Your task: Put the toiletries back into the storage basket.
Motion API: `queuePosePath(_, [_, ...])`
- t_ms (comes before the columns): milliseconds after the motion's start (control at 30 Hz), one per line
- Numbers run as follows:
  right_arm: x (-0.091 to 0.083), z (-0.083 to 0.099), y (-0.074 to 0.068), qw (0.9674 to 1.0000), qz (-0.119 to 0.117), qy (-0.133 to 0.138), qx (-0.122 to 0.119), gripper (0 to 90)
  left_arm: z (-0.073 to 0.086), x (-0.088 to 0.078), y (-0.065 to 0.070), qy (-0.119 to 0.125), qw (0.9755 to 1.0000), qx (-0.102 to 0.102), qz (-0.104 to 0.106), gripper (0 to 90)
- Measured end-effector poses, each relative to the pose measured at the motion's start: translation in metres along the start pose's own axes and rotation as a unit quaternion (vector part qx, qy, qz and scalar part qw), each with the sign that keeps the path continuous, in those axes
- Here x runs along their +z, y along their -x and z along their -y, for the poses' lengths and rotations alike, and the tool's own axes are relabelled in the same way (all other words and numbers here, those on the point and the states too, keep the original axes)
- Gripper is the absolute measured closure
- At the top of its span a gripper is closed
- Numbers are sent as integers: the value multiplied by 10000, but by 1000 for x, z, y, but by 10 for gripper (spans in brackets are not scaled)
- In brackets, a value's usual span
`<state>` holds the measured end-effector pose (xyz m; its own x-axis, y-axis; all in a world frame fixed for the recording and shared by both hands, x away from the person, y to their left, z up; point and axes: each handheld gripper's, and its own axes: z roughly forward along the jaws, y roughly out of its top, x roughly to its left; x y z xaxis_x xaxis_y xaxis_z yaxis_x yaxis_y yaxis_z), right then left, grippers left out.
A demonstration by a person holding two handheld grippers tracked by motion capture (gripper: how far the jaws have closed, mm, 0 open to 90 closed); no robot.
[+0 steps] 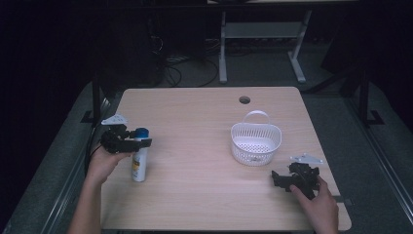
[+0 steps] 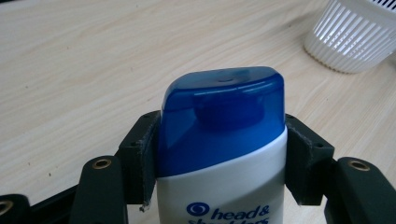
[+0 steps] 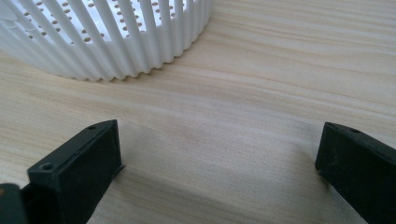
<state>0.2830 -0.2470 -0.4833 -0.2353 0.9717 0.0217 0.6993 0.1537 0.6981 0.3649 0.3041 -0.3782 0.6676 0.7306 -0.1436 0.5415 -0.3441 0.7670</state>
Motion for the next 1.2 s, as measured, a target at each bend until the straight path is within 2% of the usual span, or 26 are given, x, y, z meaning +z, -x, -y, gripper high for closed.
queuePosePath(467, [0, 0, 0, 10000, -2, -1, 1, 0, -4, -7, 6, 497, 9983, 303, 81, 381])
queuePosePath(633, [0, 0, 0, 10000, 0, 0, 1, 0, -6, -8, 8, 728, 9965, 370, 201, 380])
queuePosePath(900, [0, 0, 0, 10000, 0, -1, 1, 0, -15, -10, 14, 1017, 9933, 493, 221, 380])
queuePosePath(1200, [0, 0, 0, 10000, -5, -2, 2, 0, -30, -10, 22, 1128, 9905, 700, 369, 380])
